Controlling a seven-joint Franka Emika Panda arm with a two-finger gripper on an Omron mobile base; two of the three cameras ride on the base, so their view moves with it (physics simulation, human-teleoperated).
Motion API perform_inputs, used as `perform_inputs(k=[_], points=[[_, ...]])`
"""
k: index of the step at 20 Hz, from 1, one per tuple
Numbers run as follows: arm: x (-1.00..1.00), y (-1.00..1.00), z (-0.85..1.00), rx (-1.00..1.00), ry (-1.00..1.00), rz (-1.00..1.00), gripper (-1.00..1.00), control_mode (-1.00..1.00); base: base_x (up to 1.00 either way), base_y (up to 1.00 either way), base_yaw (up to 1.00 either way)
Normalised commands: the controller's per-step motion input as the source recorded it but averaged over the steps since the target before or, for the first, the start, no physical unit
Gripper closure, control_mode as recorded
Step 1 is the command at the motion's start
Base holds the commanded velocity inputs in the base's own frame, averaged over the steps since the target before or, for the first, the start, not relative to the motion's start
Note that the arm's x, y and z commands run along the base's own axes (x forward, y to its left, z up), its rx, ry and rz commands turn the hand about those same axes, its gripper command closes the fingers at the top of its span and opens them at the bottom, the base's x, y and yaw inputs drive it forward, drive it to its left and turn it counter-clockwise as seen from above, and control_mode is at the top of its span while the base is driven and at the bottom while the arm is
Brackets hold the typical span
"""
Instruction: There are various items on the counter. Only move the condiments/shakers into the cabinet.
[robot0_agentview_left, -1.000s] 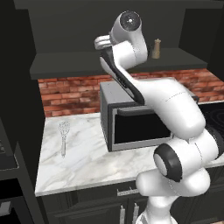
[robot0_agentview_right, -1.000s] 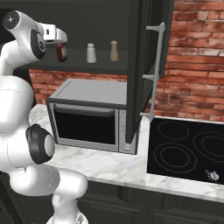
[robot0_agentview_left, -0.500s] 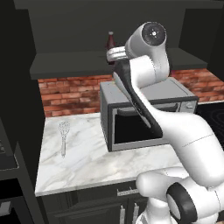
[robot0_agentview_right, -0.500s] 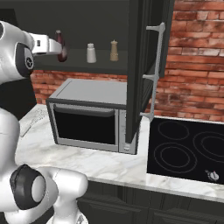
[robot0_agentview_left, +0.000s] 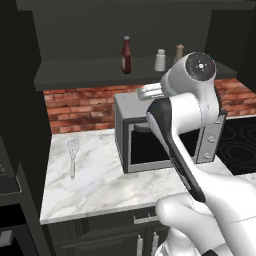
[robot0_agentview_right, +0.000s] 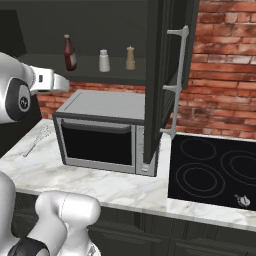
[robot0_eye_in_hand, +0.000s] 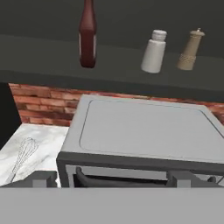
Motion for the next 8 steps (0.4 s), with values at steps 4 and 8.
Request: perform_inputs(k=[4,8], points=[[-0.28,-0.11,-0.56,0.0,0.21,-0.03,-1.0,-1.0,0.0,0.0,0.0],[-0.02,-0.02,-0.53,0.0,0.25,-0.02,-1.0,-1.0,0.0,0.0,0.0]])
